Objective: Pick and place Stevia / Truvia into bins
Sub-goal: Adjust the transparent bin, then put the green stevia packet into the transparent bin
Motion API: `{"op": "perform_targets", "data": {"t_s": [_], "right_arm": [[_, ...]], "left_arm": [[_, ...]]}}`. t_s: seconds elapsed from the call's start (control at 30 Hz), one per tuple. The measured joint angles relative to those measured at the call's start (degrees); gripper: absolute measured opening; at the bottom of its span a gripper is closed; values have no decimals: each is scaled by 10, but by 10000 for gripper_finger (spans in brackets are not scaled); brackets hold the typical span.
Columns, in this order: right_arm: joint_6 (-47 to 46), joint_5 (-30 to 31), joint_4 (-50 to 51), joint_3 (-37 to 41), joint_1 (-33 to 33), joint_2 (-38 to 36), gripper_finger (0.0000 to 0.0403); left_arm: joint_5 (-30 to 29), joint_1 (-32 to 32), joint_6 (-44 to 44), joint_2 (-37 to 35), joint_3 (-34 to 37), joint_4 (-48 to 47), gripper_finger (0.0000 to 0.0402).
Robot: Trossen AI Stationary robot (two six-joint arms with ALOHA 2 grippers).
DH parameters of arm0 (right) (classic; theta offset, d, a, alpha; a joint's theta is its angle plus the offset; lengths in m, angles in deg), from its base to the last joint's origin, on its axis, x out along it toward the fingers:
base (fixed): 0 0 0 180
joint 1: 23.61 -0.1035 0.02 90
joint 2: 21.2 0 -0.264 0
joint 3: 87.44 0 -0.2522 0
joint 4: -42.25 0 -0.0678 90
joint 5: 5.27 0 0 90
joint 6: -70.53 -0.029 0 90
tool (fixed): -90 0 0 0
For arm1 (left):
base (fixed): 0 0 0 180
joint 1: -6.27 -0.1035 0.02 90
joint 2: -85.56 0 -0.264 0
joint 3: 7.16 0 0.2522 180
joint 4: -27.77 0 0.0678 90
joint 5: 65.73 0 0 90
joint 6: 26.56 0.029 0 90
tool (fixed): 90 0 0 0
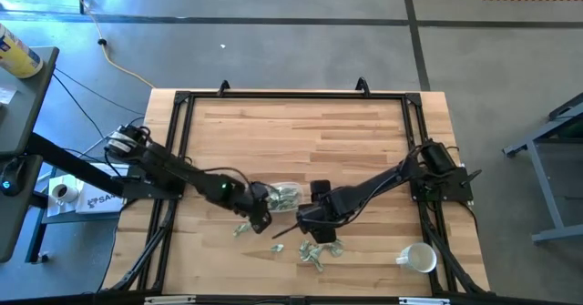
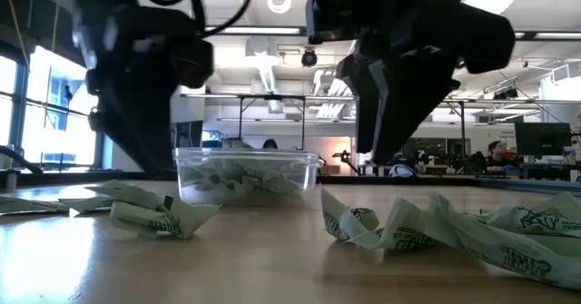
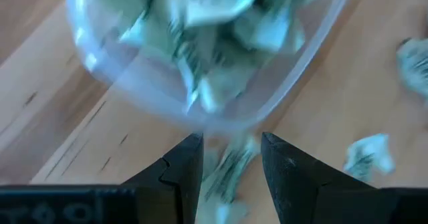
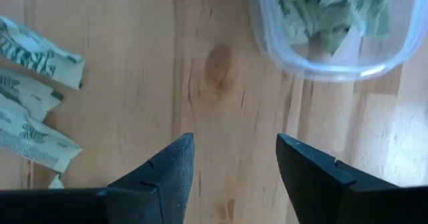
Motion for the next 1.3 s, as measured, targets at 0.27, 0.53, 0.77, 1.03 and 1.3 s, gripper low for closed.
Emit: {"op": "perform_targets", "data": {"t_s": [0.27,0.53,0.77,1.03,1.3], "right_arm": [[-32,30,25,0,-12,-2,188],[-47,38,43,0,-12,-2,188],[-38,33,44,0,-11,-2,193],[-38,32,40,0,-11,-2,188],[-32,29,44,0,-8,-2,189]], "left_arm": [[-11,-45,131,1,0,114,184],[44,-52,150,-44,-2,33,184],[54,46,88,-50,-1,-66,184],[12,35,-22,-46,-1,-109,184],[41,0,-10,-28,0,-114,184]]}}
